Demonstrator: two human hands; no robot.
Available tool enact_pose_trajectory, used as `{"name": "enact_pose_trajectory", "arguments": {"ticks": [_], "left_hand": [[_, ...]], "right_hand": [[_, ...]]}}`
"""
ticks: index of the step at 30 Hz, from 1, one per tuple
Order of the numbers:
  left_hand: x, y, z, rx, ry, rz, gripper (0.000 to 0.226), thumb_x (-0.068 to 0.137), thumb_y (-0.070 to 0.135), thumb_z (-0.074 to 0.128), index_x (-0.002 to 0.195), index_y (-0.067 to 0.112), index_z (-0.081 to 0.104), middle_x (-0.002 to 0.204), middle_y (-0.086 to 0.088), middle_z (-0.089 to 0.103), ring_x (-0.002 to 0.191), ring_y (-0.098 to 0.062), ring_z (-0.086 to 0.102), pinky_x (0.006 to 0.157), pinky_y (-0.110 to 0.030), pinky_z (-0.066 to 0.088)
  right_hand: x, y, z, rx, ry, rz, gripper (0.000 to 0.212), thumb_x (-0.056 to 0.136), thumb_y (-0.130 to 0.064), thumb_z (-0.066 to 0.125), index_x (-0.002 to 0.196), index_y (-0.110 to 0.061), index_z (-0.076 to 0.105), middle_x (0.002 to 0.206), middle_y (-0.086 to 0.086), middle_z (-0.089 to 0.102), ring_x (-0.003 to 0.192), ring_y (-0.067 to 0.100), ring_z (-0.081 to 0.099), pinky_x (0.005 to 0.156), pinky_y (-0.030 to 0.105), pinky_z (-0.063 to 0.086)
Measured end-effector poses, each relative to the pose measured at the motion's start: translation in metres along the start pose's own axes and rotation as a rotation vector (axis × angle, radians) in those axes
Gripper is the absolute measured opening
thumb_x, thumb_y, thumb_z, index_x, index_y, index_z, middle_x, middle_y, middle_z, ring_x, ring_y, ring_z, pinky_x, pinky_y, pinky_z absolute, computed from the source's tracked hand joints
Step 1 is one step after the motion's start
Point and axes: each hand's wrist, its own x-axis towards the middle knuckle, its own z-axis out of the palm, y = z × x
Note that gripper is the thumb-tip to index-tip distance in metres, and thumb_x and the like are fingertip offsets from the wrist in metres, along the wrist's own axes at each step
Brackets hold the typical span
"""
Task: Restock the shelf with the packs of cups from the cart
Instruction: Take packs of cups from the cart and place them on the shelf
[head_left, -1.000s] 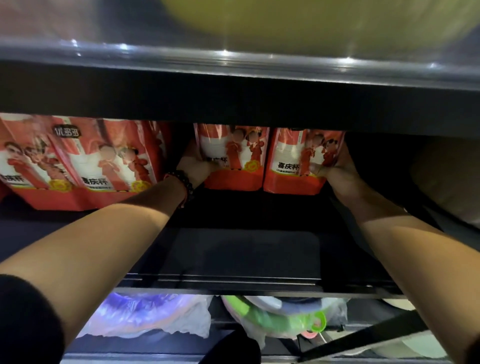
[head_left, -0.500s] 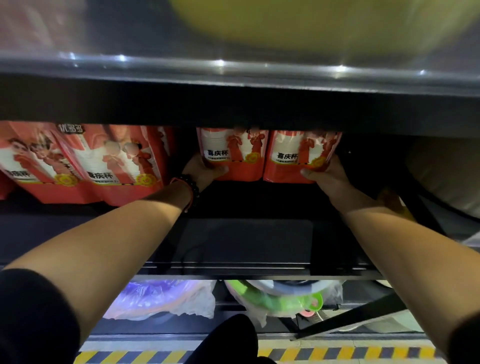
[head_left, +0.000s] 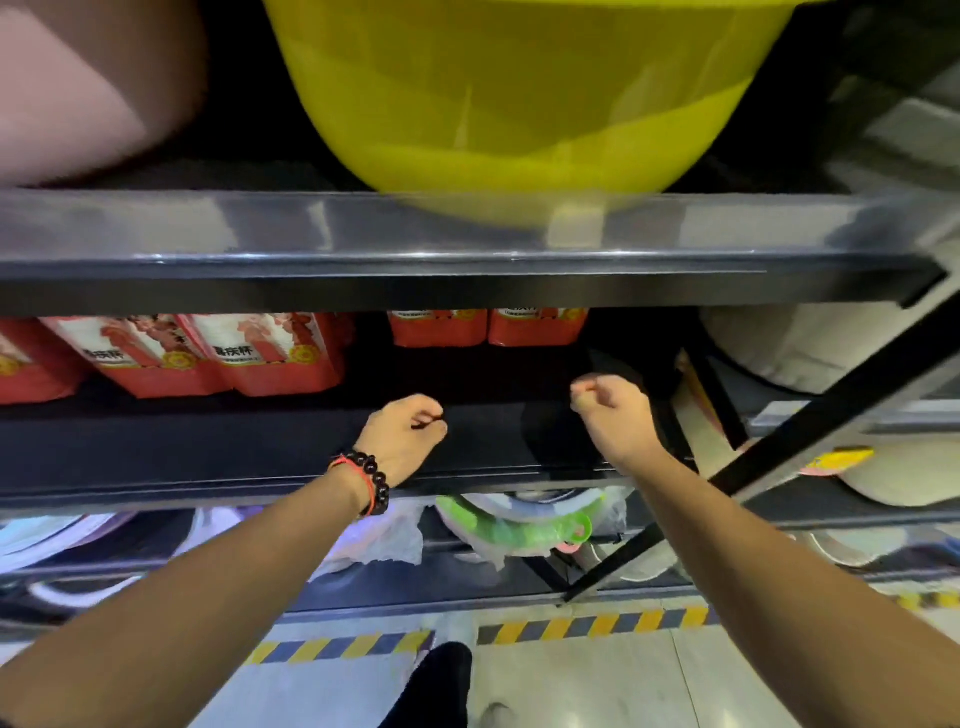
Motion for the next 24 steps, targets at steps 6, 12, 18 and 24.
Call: {"name": "enact_pose_trajectory", "arguments": {"ticks": [6, 12, 18, 24], "left_hand": [[-0.064, 0.002, 0.006, -0.043, 0.011, 0.031, 0.016, 0.092, 0.017, 0.062, 0.102, 0.027, 0.067, 0.107, 0.005, 0.068, 0.103, -0.011, 0.062, 0.091, -0.019, 0.041], [-0.132, -0.031, -0.008, -0.143, 0.033, 0.051, 0.025, 0.091, 0.016, 0.060, 0.089, 0.041, 0.061, 0.101, 0.008, 0.069, 0.098, -0.009, 0.064, 0.092, -0.028, 0.051], [-0.218, -0.091, -0.069, -0.237, 0.194, 0.032, 0.020, 0.090, 0.011, 0.061, 0.091, 0.030, 0.067, 0.089, 0.016, 0.068, 0.082, 0.008, 0.061, 0.083, -0.012, 0.046], [-0.355, -0.194, -0.172, -0.251, 0.405, -0.078, 0.024, 0.093, 0.011, 0.058, 0.084, 0.033, 0.063, 0.081, 0.016, 0.063, 0.073, 0.007, 0.058, 0.067, -0.008, 0.041]], "right_hand": [[-0.066, -0.023, 0.002, 0.114, -0.125, -0.085, 0.022, 0.090, -0.019, 0.064, 0.077, -0.036, 0.068, 0.075, -0.006, 0.069, 0.066, 0.000, 0.058, 0.066, 0.020, 0.047], [-0.137, -0.059, 0.037, 0.193, -0.220, -0.160, 0.022, 0.091, -0.010, 0.061, 0.081, -0.028, 0.069, 0.075, -0.004, 0.067, 0.066, 0.002, 0.056, 0.066, 0.022, 0.048], [-0.222, -0.117, 0.112, 0.203, -0.313, -0.237, 0.035, 0.088, -0.003, 0.062, 0.073, -0.034, 0.064, 0.063, -0.014, 0.060, 0.060, 0.001, 0.051, 0.060, 0.016, 0.044], [-0.359, -0.196, 0.231, 0.197, -0.551, -0.350, 0.026, 0.090, -0.003, 0.064, 0.075, -0.025, 0.067, 0.070, -0.001, 0.065, 0.062, 0.003, 0.051, 0.065, 0.017, 0.045]]}}
